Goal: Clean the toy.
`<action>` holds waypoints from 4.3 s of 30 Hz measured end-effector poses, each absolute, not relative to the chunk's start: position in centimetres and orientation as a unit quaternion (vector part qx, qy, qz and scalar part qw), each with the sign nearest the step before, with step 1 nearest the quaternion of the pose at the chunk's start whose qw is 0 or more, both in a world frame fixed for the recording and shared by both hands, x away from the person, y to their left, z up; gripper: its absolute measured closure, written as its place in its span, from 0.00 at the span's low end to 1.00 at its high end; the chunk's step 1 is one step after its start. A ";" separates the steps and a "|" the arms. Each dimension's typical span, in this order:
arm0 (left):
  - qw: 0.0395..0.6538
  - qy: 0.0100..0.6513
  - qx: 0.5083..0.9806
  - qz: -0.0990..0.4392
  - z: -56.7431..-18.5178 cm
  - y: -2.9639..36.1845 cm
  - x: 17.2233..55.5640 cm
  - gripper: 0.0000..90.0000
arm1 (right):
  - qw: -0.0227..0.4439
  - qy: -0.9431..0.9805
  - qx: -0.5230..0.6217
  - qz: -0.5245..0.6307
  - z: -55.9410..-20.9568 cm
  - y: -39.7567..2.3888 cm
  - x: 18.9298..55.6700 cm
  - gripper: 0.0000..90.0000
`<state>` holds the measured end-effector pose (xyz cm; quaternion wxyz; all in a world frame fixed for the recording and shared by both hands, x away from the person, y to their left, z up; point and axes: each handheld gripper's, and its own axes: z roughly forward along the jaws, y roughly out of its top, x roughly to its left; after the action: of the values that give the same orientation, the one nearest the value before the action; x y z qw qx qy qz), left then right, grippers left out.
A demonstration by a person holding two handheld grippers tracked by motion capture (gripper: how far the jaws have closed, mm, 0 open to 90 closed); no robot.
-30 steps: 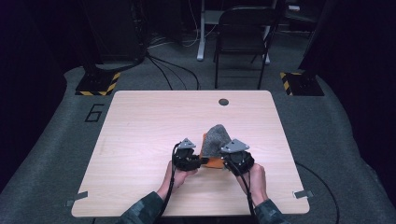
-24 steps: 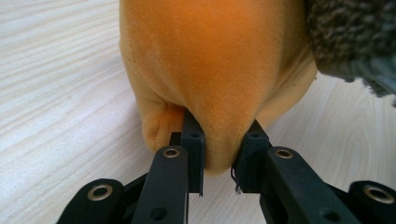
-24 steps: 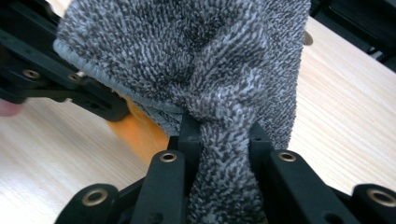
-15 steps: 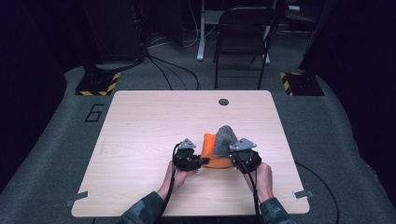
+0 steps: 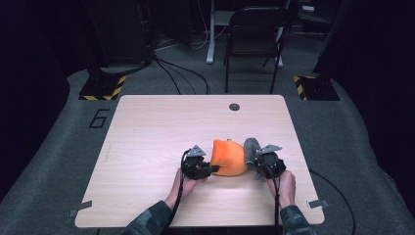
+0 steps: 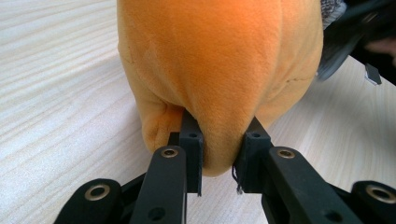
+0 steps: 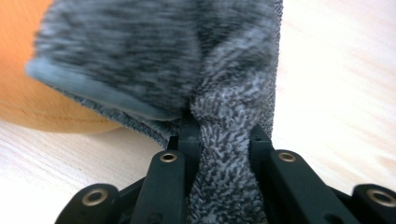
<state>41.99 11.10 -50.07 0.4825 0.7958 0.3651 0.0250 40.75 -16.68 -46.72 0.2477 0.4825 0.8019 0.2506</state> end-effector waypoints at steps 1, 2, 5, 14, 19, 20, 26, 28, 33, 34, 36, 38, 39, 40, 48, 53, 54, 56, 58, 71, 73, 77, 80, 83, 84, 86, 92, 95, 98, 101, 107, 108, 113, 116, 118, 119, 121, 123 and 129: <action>0.483 0.367 0.794 0.025 -50.1 11.1 42.0 0.84 | 0.250 0.797 0.484 0.262 -45.9 -16.9 40.5 0.83; 0.483 0.367 0.794 0.025 -50.1 11.2 42.0 0.84 | 0.251 0.790 0.486 0.278 -45.1 -17.0 40.2 0.83; 0.483 0.367 0.795 0.026 -50.1 11.1 42.0 0.84 | 0.255 0.782 0.465 0.327 -42.5 -16.6 39.0 0.83; 0.478 0.362 0.799 0.031 -50.2 11.0 42.0 0.82 | 0.266 0.817 0.417 0.297 -44.2 -11.9 38.6 0.84; 0.478 0.354 0.803 0.035 -50.3 11.0 42.1 0.78 | 0.259 0.818 0.417 0.300 -44.2 -12.2 38.8 0.84; 0.477 0.352 0.805 0.036 -50.3 11.1 42.1 0.76 | 0.259 0.817 0.416 0.302 -44.3 -12.3 38.8 0.84; 0.467 0.345 0.813 0.048 -50.1 11.2 42.1 0.55 | 0.255 0.818 0.416 0.304 -44.4 -12.4 39.1 0.84; 0.465 0.340 0.816 0.056 -50.0 11.4 42.1 0.49 | 0.253 0.815 0.424 0.303 -44.5 -12.3 39.1 0.84; 0.472 0.324 0.816 0.080 -49.5 12.1 41.9 0.34 | 0.249 0.815 0.424 0.307 -44.6 -12.7 39.4 0.84; 0.468 0.320 0.819 0.087 -49.4 12.1 41.9 0.33 | 0.248 0.814 0.426 0.306 -44.6 -12.7 39.4 0.84; 0.467 0.310 0.822 0.104 -49.3 12.2 41.8 0.27 | 0.247 0.813 0.428 0.307 -44.6 -12.7 39.5 0.84; 0.461 0.304 0.828 0.099 -49.5 12.2 42.0 0.24 | 0.246 0.814 0.428 0.306 -44.6 -12.7 39.5 0.84; 0.462 0.299 0.829 0.101 -49.7 12.1 42.0 0.22 | 0.246 0.813 0.429 0.306 -44.6 -12.7 39.6 0.84; 0.456 0.294 0.834 0.102 -49.8 12.0 42.1 0.21 | 0.246 0.814 0.428 0.306 -44.6 -12.8 39.6 0.84; 0.433 0.255 0.854 0.135 -50.9 10.5 42.2 0.18 | 0.243 0.813 0.431 0.306 -44.7 -12.7 39.7 0.84; 0.427 0.244 0.858 0.149 -51.3 10.1 42.4 0.20 | 0.244 0.812 0.432 0.309 -44.8 -12.8 39.8 0.84; 0.431 0.243 0.856 0.148 -51.4 10.1 42.4 0.21 | 0.244 0.810 0.434 0.310 -44.8 -12.8 39.9 0.84; 0.434 0.241 0.855 0.153 -51.5 10.1 42.5 0.24 | 0.241 0.811 0.434 0.310 -44.8 -12.9 39.9 0.84; 0.436 0.237 0.854 0.156 -51.5 10.1 42.4 0.27 | 0.241 0.809 0.438 0.310 -44.9 -12.9 39.9 0.84; 0.433 0.222 0.858 0.164 -51.6 10.3 42.2 0.38 | 0.240 0.810 0.436 0.310 -44.9 -12.8 39.9 0.84; 0.437 0.221 0.855 0.167 -51.8 10.2 42.2 0.46 | 0.243 0.810 0.434 0.310 -44.9 -12.8 39.9 0.84; 0.442 0.226 0.851 0.172 -51.9 10.2 42.1 0.64 | 0.246 0.807 0.434 0.316 -44.8 -12.8 39.8 0.84; 0.442 0.227 0.850 0.174 -51.9 10.3 42.0 0.72 | 0.252 0.798 0.434 0.334 -44.1 -13.6 39.6 0.84; 0.446 0.228 0.848 0.172 -52.0 10.4 42.1 0.76 | 0.262 0.786 0.448 0.337 -43.3 -15.2 39.3 0.84; 0.448 0.229 0.847 0.172 -52.0 10.4 42.1 0.76 | 0.263 0.781 0.454 0.338 -43.2 -16.0 39.3 0.84; 0.450 0.230 0.846 0.172 -52.0 10.4 42.1 0.78 | 0.268 0.773 0.469 0.333 -43.2 -17.4 39.2 0.84; 0.459 0.230 0.840 0.176 -51.9 10.4 42.0 0.81 | 0.261 0.769 0.490 0.317 -44.3 -18.7 39.4 0.84; 0.462 0.230 0.838 0.177 -51.9 10.5 41.9 0.81 | 0.264 0.768 0.491 0.315 -44.3 -18.6 39.5 0.83; 0.469 0.230 0.833 0.181 -51.8 10.5 41.8 0.82 | 0.266 0.766 0.493 0.316 -44.4 -18.7 39.5 0.84; 0.478 0.235 0.828 0.178 -51.6 10.6 41.8 0.83 | 0.265 0.765 0.496 0.315 -44.4 -18.9 39.6 0.83; 0.498 0.255 0.813 0.161 -50.5 11.2 41.8 0.83 | 0.271 0.757 0.502 0.317 -44.2 -19.5 39.6 0.83; 0.502 0.258 0.810 0.160 -50.3 11.3 41.7 0.83 | 0.272 0.759 0.500 0.316 -44.2 -19.6 39.6 0.84; 0.518 0.278 0.798 0.132 -49.0 11.8 41.6 0.83 | 0.275 0.754 0.503 0.320 -44.0 -20.0 39.6 0.84; 0.522 0.294 0.793 0.110 -48.6 11.8 41.5 0.82 | 0.276 0.754 0.501 0.322 -43.8 -20.2 39.6 0.84; 0.522 0.304 0.791 0.099 -48.4 11.8 41.4 0.82 | 0.278 0.754 0.500 0.325 -43.7 -20.1 39.5 0.84; 0.521 0.308 0.791 0.090 -48.3 11.8 41.5 0.82 | 0.277 0.753 0.502 0.325 -43.6 -20.0 39.4 0.83; 0.522 0.319 0.787 0.076 -48.3 11.8 41.5 0.82 | 0.279 0.754 0.497 0.328 -43.3 -19.8 39.3 0.84; 0.521 0.327 0.786 0.058 -48.3 11.8 41.5 0.82 | 0.281 0.756 0.490 0.331 -42.9 -19.5 39.1 0.83; 0.505 0.351 0.788 0.034 -48.7 11.4 41.6 0.82 | 0.287 0.771 0.451 0.345 -40.7 -16.8 37.8 0.83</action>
<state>41.55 11.45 -48.68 0.5052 0.7878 0.3508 0.0342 37.84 -16.77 -40.66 0.2874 0.4515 0.7709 0.3454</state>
